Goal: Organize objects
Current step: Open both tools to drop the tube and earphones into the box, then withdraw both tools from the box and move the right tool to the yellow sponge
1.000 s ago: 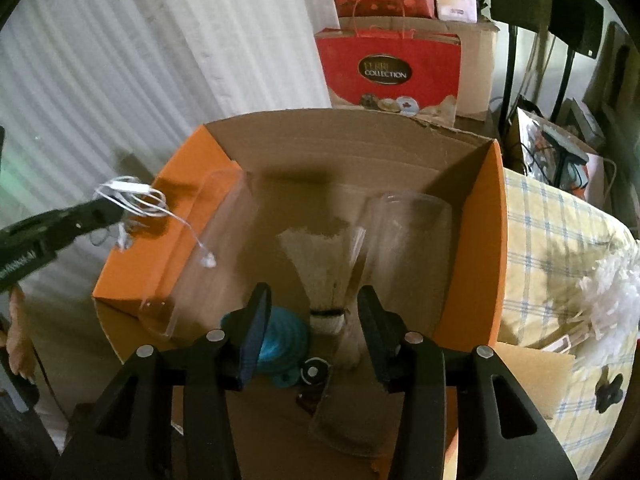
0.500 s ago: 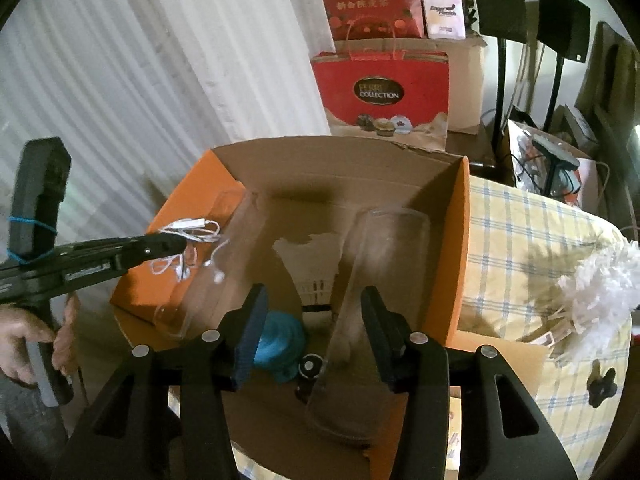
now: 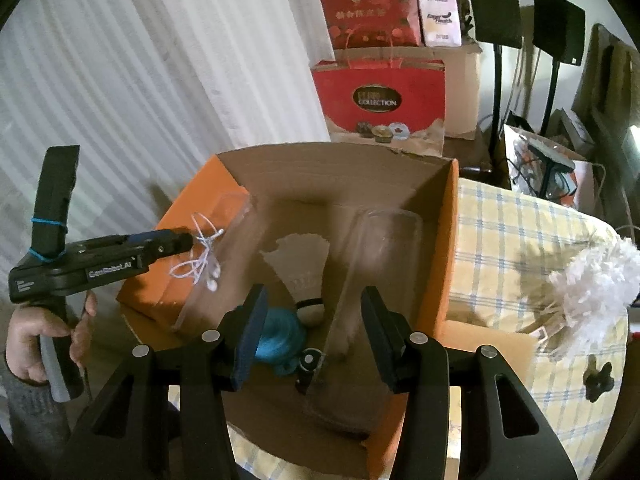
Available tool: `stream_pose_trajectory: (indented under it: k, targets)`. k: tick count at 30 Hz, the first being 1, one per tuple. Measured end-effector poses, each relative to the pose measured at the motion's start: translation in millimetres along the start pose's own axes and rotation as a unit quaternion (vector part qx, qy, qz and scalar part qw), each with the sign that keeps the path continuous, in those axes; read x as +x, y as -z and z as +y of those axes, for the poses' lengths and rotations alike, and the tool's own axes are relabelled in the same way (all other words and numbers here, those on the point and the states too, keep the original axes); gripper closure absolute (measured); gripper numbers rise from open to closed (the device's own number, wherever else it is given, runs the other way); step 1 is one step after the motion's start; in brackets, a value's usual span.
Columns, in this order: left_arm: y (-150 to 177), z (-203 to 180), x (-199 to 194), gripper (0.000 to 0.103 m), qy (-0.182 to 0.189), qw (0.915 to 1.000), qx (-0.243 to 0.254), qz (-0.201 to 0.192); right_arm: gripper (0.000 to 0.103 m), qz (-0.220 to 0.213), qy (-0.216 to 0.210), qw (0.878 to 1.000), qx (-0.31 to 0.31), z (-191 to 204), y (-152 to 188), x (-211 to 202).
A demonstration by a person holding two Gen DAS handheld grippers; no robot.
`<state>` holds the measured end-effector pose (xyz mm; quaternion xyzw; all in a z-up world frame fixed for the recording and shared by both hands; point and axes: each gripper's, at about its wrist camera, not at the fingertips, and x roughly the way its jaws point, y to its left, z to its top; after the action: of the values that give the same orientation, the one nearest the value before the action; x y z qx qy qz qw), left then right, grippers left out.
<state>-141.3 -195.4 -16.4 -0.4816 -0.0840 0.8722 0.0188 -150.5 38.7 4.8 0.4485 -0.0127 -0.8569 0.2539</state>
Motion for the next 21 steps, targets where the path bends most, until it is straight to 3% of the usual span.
stream_pose_trajectory:
  k: [8,10,11,17,21]
  targets:
    - [-4,-25,-17,0.037,0.012,0.9996,0.012,-0.021,0.045,-0.019,0.016,1.000,0.003,-10,3,-22]
    - [-4,-28,-19,0.014,0.015,0.9995,0.011,-0.027,0.041,-0.023,0.019,1.000,0.006,-14,2,-27]
    - [-4,-30,-20,0.012,0.018,0.9993,0.010,-0.031,0.038,-0.026,0.020,0.999,0.007,-15,3,-31]
    - [-1,-50,-26,0.010,0.032,0.9981,0.018,-0.050,0.022,-0.042,0.040,0.998,0.010,-27,6,-51]
    - [-1,-67,-28,0.002,0.048,0.9971,0.024,-0.055,0.018,-0.047,0.053,0.997,0.019,-40,9,-61]
